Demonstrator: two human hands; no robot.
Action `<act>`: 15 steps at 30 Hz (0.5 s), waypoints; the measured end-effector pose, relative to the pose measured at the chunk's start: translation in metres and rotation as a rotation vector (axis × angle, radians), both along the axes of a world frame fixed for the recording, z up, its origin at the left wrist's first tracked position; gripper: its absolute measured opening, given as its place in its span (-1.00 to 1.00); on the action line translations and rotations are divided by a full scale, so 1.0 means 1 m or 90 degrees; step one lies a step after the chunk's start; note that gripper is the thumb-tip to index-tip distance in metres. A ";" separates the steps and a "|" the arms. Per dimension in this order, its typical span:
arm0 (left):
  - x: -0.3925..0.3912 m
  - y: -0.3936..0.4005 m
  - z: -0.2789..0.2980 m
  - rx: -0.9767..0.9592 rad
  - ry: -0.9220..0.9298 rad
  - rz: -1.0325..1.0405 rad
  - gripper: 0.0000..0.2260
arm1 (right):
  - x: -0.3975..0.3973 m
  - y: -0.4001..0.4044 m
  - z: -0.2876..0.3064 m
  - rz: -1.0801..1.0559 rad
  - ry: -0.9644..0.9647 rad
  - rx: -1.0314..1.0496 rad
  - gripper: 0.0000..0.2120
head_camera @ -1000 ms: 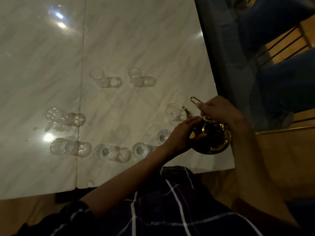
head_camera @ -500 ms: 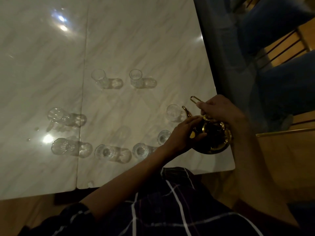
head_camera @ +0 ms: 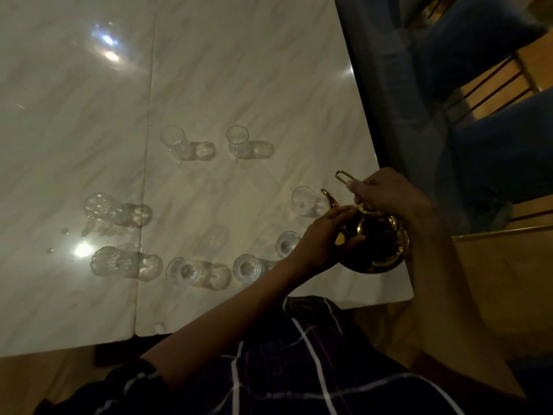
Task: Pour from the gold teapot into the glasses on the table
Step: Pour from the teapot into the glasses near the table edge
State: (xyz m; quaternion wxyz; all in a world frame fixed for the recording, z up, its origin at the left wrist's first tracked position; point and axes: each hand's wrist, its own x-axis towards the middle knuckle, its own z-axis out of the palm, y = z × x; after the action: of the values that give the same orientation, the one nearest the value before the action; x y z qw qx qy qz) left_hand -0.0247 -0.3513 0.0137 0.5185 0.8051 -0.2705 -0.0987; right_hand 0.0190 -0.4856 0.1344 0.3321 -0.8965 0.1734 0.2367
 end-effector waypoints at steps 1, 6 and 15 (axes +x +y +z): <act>0.000 0.000 0.001 0.002 0.001 -0.002 -0.50 | 0.000 0.000 0.000 0.001 0.000 0.001 -0.65; 0.000 0.000 0.005 0.005 0.004 -0.006 -0.49 | 0.000 -0.002 0.002 -0.001 0.000 0.004 -0.64; -0.001 -0.002 0.011 -0.002 0.003 -0.010 -0.49 | -0.002 -0.003 0.009 0.001 -0.006 0.002 -0.64</act>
State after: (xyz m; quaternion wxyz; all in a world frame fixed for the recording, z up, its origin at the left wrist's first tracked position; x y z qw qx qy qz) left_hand -0.0262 -0.3535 0.0243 0.5196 0.8019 -0.2757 -0.1044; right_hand 0.0167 -0.4890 0.1437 0.3345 -0.8971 0.1706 0.2330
